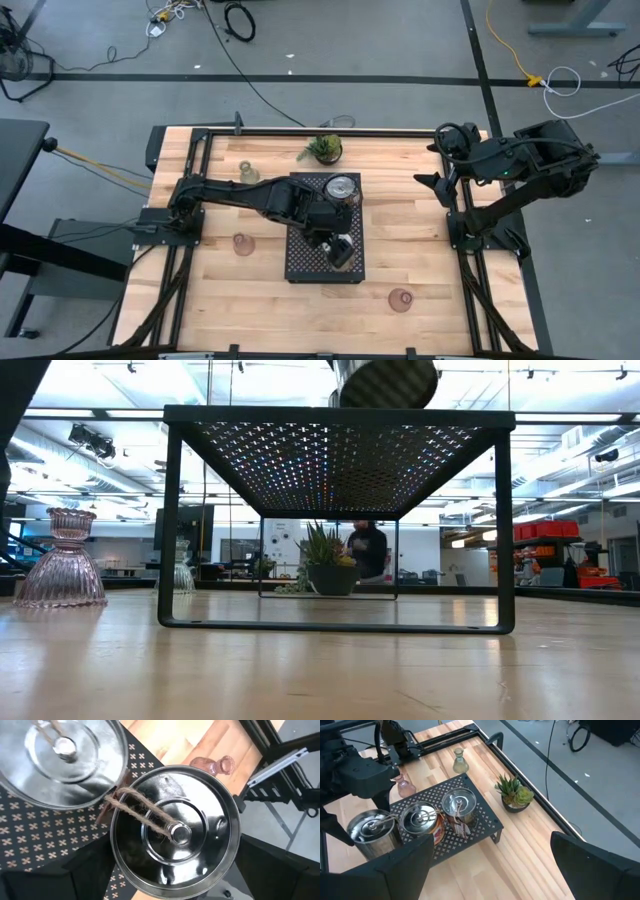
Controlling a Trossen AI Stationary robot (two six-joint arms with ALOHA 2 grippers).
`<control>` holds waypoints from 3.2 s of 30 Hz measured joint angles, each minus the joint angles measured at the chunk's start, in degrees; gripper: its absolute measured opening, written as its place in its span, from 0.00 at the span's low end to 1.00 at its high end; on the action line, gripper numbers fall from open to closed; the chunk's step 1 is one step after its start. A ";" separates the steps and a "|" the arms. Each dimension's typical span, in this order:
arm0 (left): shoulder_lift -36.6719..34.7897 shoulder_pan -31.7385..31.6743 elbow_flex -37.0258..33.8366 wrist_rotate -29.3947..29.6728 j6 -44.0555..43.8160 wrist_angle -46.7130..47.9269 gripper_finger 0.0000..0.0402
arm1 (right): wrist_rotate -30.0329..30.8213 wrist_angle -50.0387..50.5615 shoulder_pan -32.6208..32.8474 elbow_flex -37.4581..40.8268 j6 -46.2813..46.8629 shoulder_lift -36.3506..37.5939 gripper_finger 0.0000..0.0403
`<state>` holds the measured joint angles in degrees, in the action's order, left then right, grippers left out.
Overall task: Pick & Place candle stick holders
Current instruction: Put the scented candle can on the shelf aligned with the other scented candle cans
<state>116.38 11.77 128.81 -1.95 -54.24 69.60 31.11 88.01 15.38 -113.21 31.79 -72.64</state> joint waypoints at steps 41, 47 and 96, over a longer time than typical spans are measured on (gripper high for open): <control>-6.18 0.61 -0.01 -0.45 -4.15 15.08 0.96 | -0.07 -0.09 -0.02 0.00 -0.28 -0.02 0.99; -6.59 3.46 -0.03 1.03 -5.18 20.39 0.96 | -0.07 -0.15 -0.02 0.00 -0.17 -0.02 0.99; 3.74 3.74 -0.24 8.26 3.06 8.05 0.83 | -0.24 -1.84 -0.02 0.00 -0.79 -0.02 0.99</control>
<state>120.11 15.51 128.57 6.31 -51.18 77.65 30.87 86.17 15.35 -113.21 31.00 -72.66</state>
